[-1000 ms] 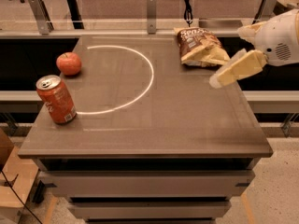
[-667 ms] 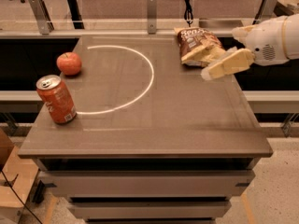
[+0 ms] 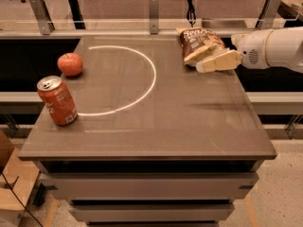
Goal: Move brown chip bag near apple
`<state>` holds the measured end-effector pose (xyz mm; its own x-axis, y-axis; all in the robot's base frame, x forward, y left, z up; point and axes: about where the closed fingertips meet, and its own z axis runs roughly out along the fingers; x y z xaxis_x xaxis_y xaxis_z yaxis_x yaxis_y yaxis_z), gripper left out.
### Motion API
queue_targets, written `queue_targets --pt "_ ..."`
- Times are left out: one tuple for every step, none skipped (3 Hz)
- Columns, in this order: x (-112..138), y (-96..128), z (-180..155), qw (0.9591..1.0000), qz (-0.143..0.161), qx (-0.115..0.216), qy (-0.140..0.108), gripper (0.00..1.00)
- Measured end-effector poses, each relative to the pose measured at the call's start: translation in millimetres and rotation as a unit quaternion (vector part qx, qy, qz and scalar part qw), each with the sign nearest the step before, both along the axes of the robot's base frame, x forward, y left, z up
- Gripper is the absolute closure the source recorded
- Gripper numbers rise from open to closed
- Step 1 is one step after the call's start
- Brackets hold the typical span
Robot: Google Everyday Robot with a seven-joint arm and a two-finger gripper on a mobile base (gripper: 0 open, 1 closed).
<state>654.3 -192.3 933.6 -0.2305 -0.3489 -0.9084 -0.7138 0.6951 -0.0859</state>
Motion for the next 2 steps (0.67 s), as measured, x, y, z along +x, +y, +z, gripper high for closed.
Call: queue_targets --pt "31.1 -5.7 -18.3 0.9996 -0.023 0.018 0.005 0.00" --pt "58.5 -14.9 -34.7 0.9988 -0.039 0.027 0.007 0.00"
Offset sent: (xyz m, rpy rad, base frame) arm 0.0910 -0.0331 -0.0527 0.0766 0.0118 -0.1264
